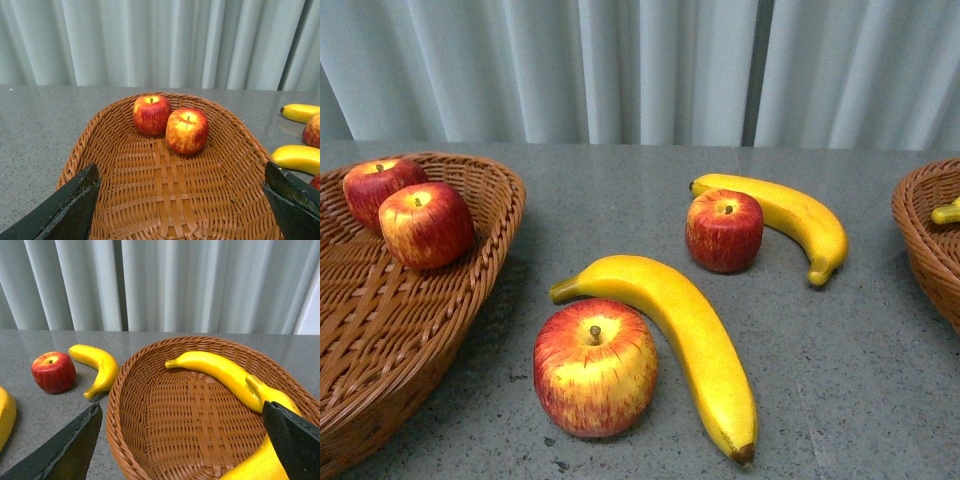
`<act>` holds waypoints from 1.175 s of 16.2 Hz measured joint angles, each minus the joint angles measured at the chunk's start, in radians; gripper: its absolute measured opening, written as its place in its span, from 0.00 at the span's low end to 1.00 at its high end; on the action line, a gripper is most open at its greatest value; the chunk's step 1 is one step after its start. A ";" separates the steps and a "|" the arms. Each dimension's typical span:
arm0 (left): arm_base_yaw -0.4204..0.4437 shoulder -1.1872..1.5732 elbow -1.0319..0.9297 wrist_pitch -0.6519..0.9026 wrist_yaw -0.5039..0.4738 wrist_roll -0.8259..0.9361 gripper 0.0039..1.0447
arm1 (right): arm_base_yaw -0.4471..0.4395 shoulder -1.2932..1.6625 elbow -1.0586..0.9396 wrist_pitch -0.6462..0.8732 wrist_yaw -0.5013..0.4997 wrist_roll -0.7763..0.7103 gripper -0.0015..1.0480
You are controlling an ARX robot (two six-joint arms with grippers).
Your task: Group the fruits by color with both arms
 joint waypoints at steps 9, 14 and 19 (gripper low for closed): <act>-0.087 0.512 0.238 0.254 -0.034 0.094 0.94 | 0.000 0.000 0.000 0.000 0.000 0.000 0.94; -0.297 1.065 0.517 0.226 0.226 0.190 0.94 | 0.000 0.000 0.000 0.000 0.000 0.000 0.94; -0.451 1.268 0.555 0.160 0.264 0.324 0.94 | 0.000 0.000 0.000 0.000 0.000 0.000 0.94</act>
